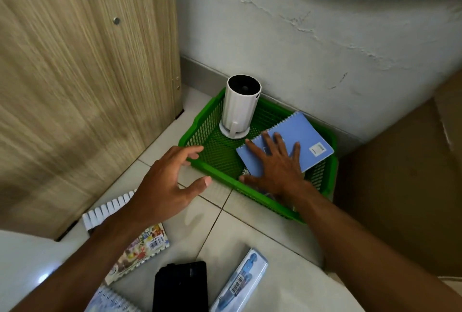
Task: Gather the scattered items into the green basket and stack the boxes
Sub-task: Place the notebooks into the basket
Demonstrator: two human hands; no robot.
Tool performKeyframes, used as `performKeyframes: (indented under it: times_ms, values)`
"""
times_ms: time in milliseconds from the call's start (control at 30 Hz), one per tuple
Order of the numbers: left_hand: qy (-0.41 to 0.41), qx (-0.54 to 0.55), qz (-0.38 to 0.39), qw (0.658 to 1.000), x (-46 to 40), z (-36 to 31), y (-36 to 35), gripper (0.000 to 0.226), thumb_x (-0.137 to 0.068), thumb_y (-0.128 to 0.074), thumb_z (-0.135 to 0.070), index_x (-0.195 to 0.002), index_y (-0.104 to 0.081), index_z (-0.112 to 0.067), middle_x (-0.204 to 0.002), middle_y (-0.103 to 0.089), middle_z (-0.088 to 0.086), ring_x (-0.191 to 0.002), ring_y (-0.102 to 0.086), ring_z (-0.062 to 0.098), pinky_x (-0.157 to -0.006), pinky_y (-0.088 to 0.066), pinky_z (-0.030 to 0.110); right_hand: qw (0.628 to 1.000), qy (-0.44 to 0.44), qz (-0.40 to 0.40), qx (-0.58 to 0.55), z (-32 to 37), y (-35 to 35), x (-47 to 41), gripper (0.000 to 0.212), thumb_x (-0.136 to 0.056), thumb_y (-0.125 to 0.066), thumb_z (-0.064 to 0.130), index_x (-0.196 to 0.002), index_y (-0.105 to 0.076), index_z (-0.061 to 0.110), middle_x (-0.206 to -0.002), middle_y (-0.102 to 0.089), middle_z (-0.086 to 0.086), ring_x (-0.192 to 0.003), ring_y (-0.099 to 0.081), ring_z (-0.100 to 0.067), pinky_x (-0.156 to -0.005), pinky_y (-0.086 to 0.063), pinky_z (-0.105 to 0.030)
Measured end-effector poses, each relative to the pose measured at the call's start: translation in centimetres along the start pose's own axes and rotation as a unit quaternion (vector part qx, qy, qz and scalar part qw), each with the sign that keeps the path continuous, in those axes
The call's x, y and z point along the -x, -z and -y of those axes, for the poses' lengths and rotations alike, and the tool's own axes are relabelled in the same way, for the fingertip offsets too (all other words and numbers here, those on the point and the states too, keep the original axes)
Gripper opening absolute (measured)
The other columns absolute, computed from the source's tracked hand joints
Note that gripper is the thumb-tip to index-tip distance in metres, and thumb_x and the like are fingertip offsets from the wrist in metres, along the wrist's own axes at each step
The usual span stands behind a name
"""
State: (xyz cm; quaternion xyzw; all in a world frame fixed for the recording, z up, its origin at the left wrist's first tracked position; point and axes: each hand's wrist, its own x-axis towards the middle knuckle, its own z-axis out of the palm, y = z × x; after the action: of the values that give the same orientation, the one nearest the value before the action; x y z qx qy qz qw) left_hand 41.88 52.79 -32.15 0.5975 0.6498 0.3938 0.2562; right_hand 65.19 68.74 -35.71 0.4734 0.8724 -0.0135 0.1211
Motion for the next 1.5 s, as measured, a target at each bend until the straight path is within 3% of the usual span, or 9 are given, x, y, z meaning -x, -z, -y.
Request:
performKeyframes:
  times_ms: [267,400,567,767,900,1067,1167,1333,1500]
  values:
    - [-0.003,0.024,-0.011,1.0,-0.4,-0.4,-0.8,0.061,-0.075,-0.067,-0.053,-0.131,-0.051,-0.035,-0.117,-0.056,-0.018,-0.108,-0.054,0.001,-0.083,-0.037,0.005,0.999,-0.003,-0.012,0.034,1.8,1.3,-1.4,0.087,-0.083,-0.041,0.08,-0.154,-0.013,0.038,-0.162,-0.008,0.0,-0.147,-0.007,-0.028,-0.107,-0.018,-0.067]
    - [-0.006,0.02,-0.013,1.0,-0.2,-0.3,-0.2,0.06,-0.076,-0.068,-0.051,-0.131,-0.052,-0.034,-0.117,-0.056,-0.017,-0.107,-0.054,0.0,-0.083,-0.038,0.007,0.998,0.0,-0.069,0.011,2.0,1.1,-0.9,0.065,-0.081,-0.05,0.067,-0.135,-0.041,0.032,-0.149,-0.035,0.0,-0.137,-0.026,-0.027,-0.103,-0.029,-0.054]
    - [0.009,0.01,-0.022,1.0,0.4,0.0,0.7,0.059,-0.076,-0.069,-0.046,-0.13,-0.054,-0.03,-0.116,-0.058,-0.014,-0.105,-0.055,0.001,-0.084,-0.035,0.003,0.995,0.023,-0.07,-0.071,1.2,-0.2,0.7,0.051,-0.084,-0.049,0.072,-0.115,-0.057,0.033,-0.13,-0.052,0.003,-0.123,-0.041,-0.023,-0.094,-0.035,-0.042]
    - [0.013,-0.018,-0.021,1.0,1.5,-0.3,1.1,0.058,-0.077,-0.068,-0.044,-0.13,-0.054,-0.027,-0.114,-0.058,-0.011,-0.106,-0.054,0.004,-0.092,-0.046,0.028,0.988,0.013,-0.054,-0.147,0.5,0.6,1.5,0.042,-0.089,-0.058,0.063,-0.12,-0.064,0.035,-0.137,-0.054,0.008,-0.126,-0.043,-0.021,-0.095,-0.036,-0.036]
    - [0.021,-0.034,-0.032,0.999,3.0,-0.1,2.2,0.057,-0.077,-0.067,-0.045,-0.13,-0.055,-0.027,-0.117,-0.057,-0.013,-0.108,-0.054,0.005,-0.095,-0.046,0.035,0.967,0.001,-0.147,-0.21,2.2,2.6,2.1,0.032,-0.094,-0.06,0.045,-0.121,-0.066,0.03,-0.127,-0.065,0.0,-0.119,-0.051,-0.027,-0.093,-0.038,-0.037]
    - [0.049,-0.049,-0.029,0.997,6.7,0.8,4.4,0.061,-0.077,-0.06,-0.055,-0.131,-0.054,-0.025,-0.117,-0.056,-0.012,-0.111,-0.054,0.006,-0.094,-0.047,0.036,0.929,0.086,-0.271,-0.236,6.6,4.0,4.3,0.036,-0.09,-0.067,0.035,-0.124,-0.065,0.023,-0.127,-0.063,-0.001,-0.115,-0.055,-0.026,-0.09,-0.037,-0.036]
    - [0.061,-0.099,-0.022,0.993,10.1,1.8,6.1,0.055,-0.08,-0.066,-0.045,-0.129,-0.055,-0.022,-0.117,-0.055,-0.008,-0.109,-0.055,0.009,-0.091,-0.05,0.034,0.915,0.141,-0.301,-0.228,10.2,3.7,6.1,0.039,-0.088,-0.067,0.037,-0.125,-0.065,0.024,-0.129,-0.061,0.002,-0.117,-0.054,-0.022,-0.091,-0.037,-0.036]
    - [0.149,-0.21,-0.013,0.966,16.5,4.6,8.4,0.057,-0.081,-0.073,-0.042,-0.13,-0.055,-0.02,-0.127,-0.057,0.001,-0.113,-0.056,0.022,-0.091,-0.048,0.041,0.918,0.245,-0.191,-0.247,17.4,1.3,9.7,0.046,-0.085,-0.066,0.041,-0.128,-0.06,0.028,-0.132,-0.059,0.005,-0.117,-0.055,-0.019,-0.094,-0.039,-0.035]
    - [0.307,-0.283,0.029,0.908,20.2,7.4,8.1,0.095,-0.073,-0.063,-0.072,-0.148,-0.031,-0.024,-0.142,-0.04,0.006,-0.129,-0.039,0.026,-0.104,-0.037,0.04,0.916,0.311,-0.053,-0.248,21.3,-1.2,11.9,0.054,-0.086,-0.062,0.046,-0.137,-0.053,0.031,-0.139,-0.055,0.005,-0.124,-0.049,-0.014,-0.1,-0.03,-0.024]
